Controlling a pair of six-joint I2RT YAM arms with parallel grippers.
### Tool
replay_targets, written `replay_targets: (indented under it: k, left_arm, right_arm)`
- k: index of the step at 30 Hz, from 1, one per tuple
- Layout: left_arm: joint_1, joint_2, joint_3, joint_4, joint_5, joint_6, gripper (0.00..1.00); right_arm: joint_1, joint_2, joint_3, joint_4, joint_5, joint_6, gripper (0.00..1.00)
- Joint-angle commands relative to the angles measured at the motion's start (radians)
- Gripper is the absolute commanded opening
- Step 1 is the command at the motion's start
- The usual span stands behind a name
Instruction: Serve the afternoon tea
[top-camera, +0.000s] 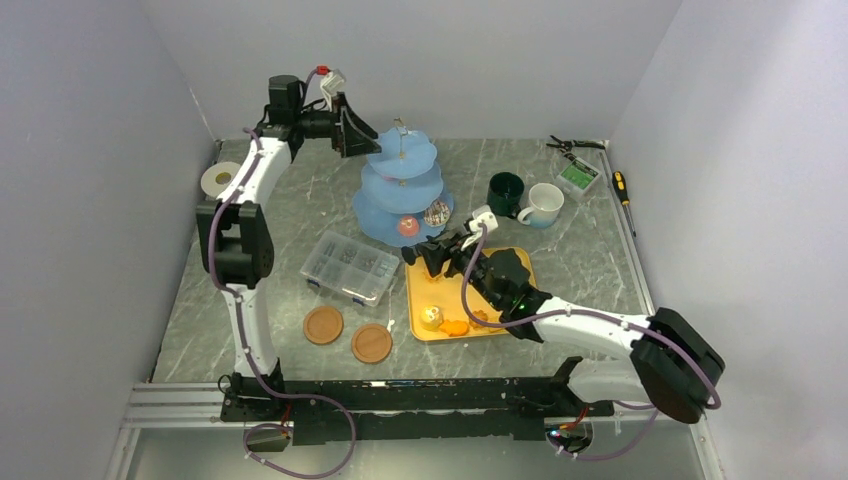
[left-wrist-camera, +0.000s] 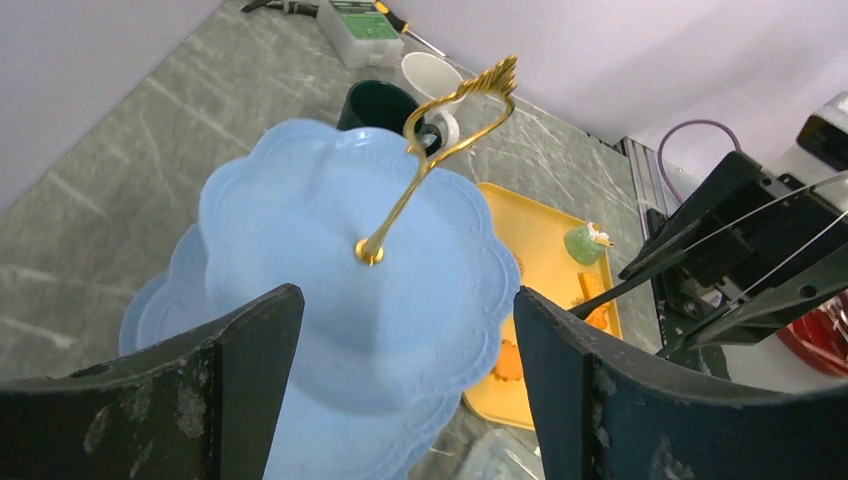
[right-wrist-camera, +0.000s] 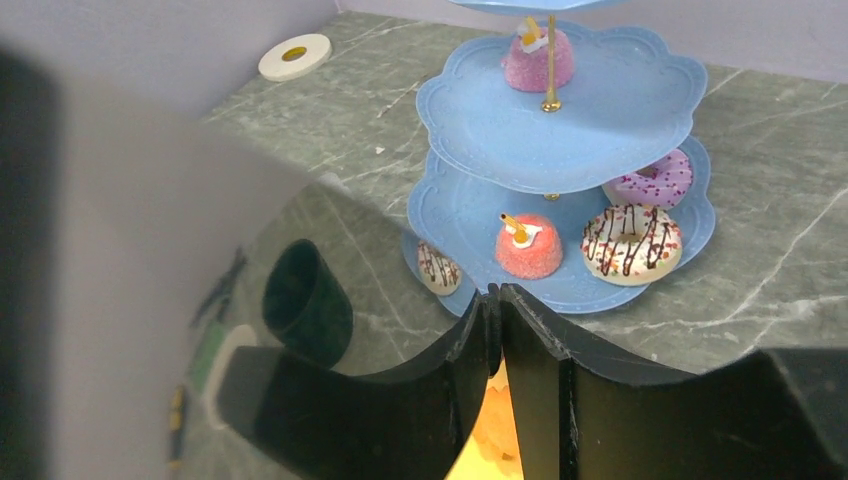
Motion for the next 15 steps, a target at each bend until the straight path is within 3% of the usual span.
replay_targets:
  k: [1, 6, 15]
  left_arm:
    - [-0.044, 0.044, 0.088, 0.302, 0.109, -0.168, 0.83]
    - [-0.078, 0.119, 0.146, 0.341, 0.119, -0.179, 0.84]
    - [-0.104, 0.187, 0.21, 0.415, 0.138, -0.188, 0.74]
  right_arm:
    - [0.004, -0.087, -0.008, -0.05, -0.014, -0.003, 0.65]
    - [0.004, -0.144, -0.005, -0.107, -0.009, -0.01, 0.65]
    - [0.002, -0.197, -0.003, -0.159, -0.005, -0.016, 0.64]
